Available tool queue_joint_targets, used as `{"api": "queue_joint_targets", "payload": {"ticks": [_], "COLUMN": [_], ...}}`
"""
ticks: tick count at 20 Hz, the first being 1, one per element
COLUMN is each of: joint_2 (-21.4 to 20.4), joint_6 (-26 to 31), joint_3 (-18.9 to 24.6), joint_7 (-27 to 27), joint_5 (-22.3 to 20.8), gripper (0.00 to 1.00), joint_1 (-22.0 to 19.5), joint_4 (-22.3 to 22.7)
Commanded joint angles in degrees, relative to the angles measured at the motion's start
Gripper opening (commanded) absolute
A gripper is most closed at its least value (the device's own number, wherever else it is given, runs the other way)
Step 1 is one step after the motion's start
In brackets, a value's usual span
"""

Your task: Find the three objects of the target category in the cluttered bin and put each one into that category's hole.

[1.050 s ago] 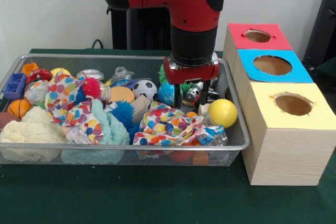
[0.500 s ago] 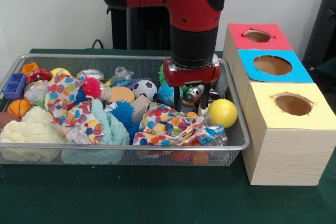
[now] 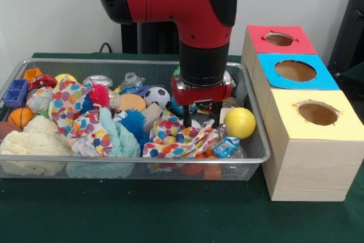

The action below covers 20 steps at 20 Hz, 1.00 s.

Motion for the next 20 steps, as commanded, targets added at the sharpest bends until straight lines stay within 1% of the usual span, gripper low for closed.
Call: {"api": "queue_joint_targets", "payload": {"ticks": [1,7,9,15,20], "joint_2": [5.72,5.39,4.18,1.43,-2.4], "joint_6": [-6.46,-9.12,-8.71,-8.43,-5.37], "joint_3": [-2.51,-2.98,-3.14,-1.41,-0.7], "joint_7": [5.57,4.49,3.64,-0.19,-3.09], "joint_5": [-3.22,-3.51,-3.22,-3.0,-2.86], "gripper": [1.0,1.0,1.0,1.0,1.0], "joint_1": [0.04,-2.3,-3.06,-6.87,-10.11], "joint_4": [-5.16,-3.69,-2.67,-0.92,1.12]}}
